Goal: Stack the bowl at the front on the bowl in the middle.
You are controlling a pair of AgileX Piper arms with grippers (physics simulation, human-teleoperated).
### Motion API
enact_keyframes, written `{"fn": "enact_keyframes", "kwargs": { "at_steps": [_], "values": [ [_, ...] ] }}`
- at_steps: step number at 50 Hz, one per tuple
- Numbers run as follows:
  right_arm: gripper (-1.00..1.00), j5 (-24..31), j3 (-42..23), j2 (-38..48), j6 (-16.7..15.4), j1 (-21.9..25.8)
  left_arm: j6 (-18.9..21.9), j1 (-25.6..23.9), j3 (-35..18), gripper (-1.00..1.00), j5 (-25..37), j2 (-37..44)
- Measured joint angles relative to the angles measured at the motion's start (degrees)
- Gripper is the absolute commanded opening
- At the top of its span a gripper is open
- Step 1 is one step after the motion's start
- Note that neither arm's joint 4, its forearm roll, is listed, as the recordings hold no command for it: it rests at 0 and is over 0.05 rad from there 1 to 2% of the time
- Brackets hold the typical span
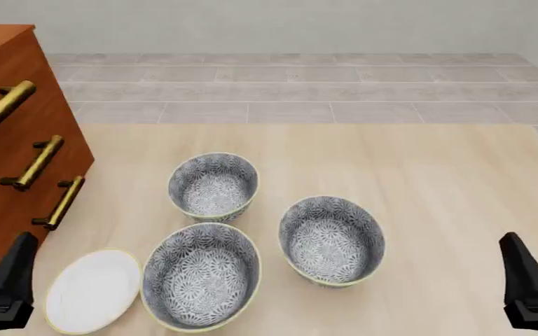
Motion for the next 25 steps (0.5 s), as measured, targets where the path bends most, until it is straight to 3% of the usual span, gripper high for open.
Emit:
{"fn": "enact_keyframes", "kwargs": {
  "at_steps": [25],
  "values": [
    [1.0,0.0,-0.1,-0.2,0.2,-0.1,1.6,-0.4,-0.1,1.0,0.2,1.3]
  ]
}}
